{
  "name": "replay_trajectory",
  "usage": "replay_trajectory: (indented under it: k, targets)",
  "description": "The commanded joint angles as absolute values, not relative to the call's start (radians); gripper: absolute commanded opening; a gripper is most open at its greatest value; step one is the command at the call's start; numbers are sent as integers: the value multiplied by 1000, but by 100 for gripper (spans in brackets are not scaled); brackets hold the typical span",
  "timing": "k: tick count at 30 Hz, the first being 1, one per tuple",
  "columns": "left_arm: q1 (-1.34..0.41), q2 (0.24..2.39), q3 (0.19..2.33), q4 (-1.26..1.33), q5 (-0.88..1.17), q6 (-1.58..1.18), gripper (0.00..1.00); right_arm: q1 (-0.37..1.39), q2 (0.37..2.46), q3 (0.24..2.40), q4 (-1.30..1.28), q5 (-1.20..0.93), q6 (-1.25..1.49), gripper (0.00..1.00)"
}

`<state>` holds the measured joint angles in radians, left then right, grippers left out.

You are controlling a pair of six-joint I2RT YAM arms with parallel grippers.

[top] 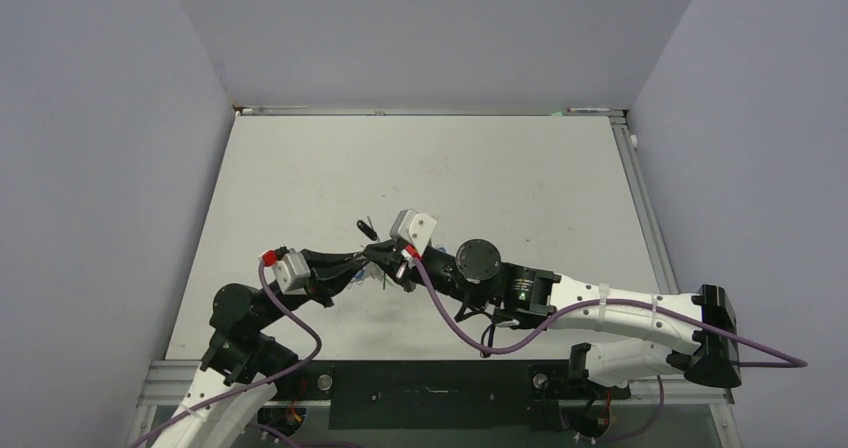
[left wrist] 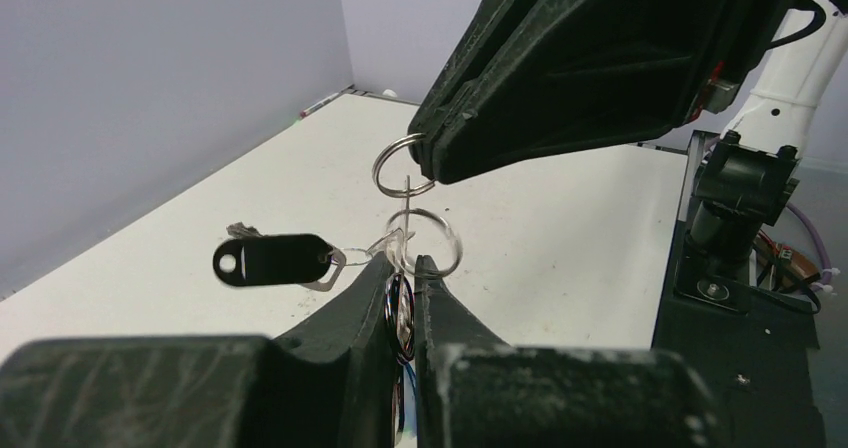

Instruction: Put the keys on the keyring

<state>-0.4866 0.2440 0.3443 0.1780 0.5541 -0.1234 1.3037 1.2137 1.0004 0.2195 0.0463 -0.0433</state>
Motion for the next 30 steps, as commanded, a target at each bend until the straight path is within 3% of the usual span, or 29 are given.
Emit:
replay_trajectory:
  k: [1, 30]
  targets:
    - [-489, 259, 386, 211, 565, -111, 0, 1312, 1184, 1075, 235, 69, -2, 5]
    - [-489, 239, 402, 124, 425, -79, 0, 1370, 1364, 1362, -145, 378, 299, 5]
